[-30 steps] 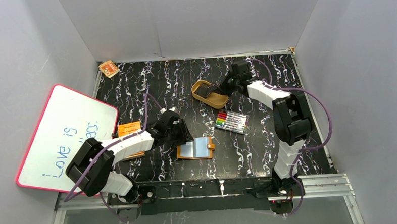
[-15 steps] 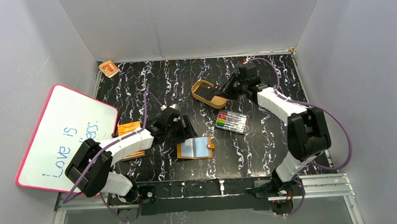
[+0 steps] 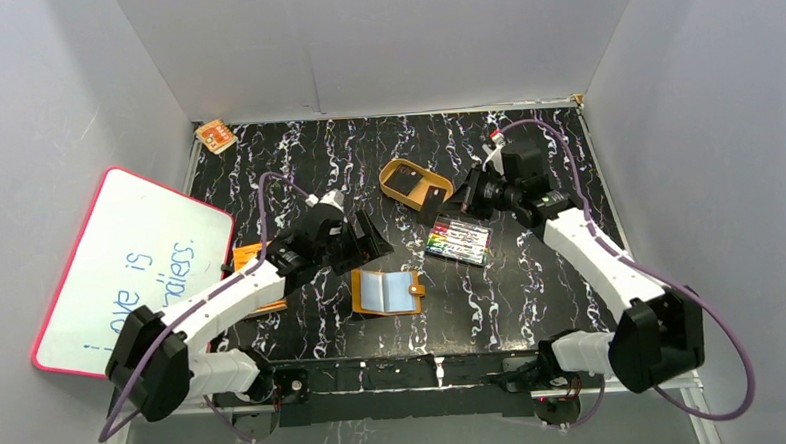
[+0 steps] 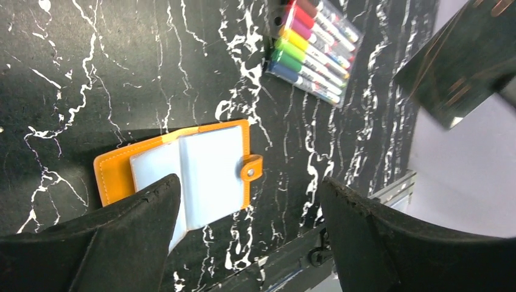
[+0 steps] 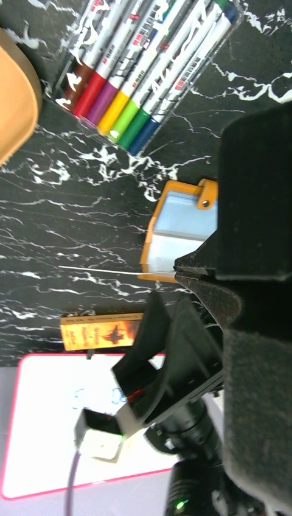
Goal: Put the credit cards into the card holder
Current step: Pick up the credit card from the storage box, then insert the credit card into the card holder.
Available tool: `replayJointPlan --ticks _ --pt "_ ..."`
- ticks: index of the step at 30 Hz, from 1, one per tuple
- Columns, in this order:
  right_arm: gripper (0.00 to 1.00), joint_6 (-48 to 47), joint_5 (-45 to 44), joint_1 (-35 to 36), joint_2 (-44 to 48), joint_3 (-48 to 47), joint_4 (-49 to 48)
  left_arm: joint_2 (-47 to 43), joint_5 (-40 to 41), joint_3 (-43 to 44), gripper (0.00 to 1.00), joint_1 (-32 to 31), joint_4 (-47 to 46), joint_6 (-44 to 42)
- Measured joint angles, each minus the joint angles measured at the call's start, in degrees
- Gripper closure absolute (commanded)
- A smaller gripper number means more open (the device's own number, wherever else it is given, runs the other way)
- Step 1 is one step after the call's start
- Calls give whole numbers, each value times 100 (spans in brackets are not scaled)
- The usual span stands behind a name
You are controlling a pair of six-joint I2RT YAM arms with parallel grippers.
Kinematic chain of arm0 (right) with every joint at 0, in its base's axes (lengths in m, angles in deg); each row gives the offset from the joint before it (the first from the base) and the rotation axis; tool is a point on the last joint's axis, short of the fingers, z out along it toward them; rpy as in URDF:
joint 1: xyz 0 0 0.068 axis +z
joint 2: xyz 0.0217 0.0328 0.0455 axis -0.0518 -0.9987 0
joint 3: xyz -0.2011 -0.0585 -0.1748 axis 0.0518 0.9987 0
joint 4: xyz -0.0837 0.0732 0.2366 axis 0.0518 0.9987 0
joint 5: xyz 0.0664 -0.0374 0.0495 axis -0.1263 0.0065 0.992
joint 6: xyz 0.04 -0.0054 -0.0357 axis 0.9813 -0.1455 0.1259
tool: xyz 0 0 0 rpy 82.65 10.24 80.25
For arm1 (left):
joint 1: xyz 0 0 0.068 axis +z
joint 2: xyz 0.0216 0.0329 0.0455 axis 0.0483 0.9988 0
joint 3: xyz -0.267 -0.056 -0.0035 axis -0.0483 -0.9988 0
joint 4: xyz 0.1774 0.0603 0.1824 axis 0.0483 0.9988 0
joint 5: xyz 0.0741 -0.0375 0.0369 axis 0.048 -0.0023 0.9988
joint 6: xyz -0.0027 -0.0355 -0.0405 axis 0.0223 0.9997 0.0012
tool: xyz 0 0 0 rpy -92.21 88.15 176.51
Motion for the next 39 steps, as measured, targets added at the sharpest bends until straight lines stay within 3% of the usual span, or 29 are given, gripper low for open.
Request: replayJointPlan --ticks 7,12,21,33,39 --pt "100 -466 638 0 774 544 129 -1012 409 -232 7 -2 -323 197" --pt "100 -590 1139 0 1086 656 140 -1443 503 -356 5 0 -822 146" --pt "100 -459 2188 0 1270 750 -376 -1349 -332 -374 5 -2 -1952 -142" --pt "100 -245 2999 0 1274 817 -964 -1062 -1373 -481 12 0 -3027 -131" --pt "100 -68 3145 0 1279 1021 -1220 -817 -1753 -549 21 0 -3355 70"
